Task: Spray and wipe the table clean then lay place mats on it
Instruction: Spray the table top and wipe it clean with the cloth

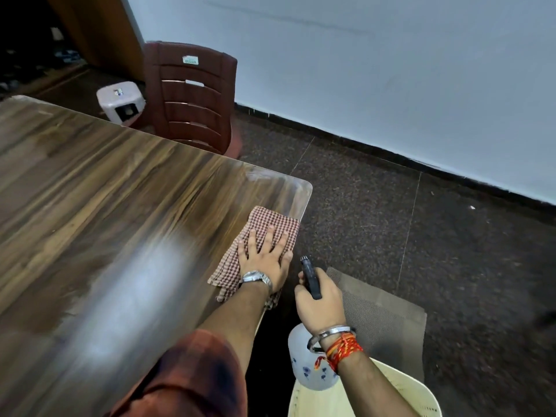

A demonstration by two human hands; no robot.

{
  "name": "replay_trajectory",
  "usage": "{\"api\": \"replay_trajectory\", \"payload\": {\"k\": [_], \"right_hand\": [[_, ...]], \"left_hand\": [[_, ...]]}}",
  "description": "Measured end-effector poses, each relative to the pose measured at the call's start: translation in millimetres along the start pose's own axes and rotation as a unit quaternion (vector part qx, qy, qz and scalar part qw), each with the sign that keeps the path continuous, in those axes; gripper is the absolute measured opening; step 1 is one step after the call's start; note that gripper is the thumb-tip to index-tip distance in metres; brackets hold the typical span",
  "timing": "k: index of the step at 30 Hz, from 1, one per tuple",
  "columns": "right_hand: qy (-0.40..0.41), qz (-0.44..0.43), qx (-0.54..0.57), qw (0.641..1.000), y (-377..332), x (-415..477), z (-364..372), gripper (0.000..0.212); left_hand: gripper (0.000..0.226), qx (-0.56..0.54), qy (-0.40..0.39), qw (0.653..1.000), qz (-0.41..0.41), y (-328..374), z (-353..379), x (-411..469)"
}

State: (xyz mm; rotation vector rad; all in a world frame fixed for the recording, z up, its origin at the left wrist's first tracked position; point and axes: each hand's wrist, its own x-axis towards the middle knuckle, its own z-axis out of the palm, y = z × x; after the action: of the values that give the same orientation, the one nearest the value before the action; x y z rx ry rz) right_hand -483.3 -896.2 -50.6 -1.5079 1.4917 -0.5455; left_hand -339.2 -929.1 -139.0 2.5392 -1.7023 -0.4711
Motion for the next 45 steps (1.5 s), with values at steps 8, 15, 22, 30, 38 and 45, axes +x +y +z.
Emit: {"api": "replay_trajectory", "payload": {"k": [8,15,22,30,38,45], "right_hand": [[0.022,0.01,0.012,1.0,-8.4,75.1,-7.6,0.01],[0.035,0.019,-0.018,0.999,-5.4,106.6,-0.9,0.01],[0.032,0.051,-0.032,0.998,5.8,114.6,12.1,0.01],[0.03,0.035,-0.001,0.999,-15.5,109.1,17.4,0.012],[0.037,-0.052,0.022,0.998,-46.4,77.8,12.0,0.01],[0.016,-0.135,0.02,0.991,-50.4,21.6,3.5,0.008]], "left_hand": [[0.055,0.006,-0.002,1.0,0.008,34.4,-10.4,89.2],[0.06,0.0,0.005,1.0,-0.007,52.0,-27.4,170.2],[0.062,-0.026,0.013,0.998,-0.056,7.3,-44.0,212.3],[0.067,-0.018,0.012,0.991,-0.129,-73.3,-44.4,157.3],[0.066,-0.019,-0.007,0.989,-0.145,-101.7,-24.0,14.8],[0.065,-0.027,-0.019,0.981,-0.191,-114.2,5.6,-148.9]]}}
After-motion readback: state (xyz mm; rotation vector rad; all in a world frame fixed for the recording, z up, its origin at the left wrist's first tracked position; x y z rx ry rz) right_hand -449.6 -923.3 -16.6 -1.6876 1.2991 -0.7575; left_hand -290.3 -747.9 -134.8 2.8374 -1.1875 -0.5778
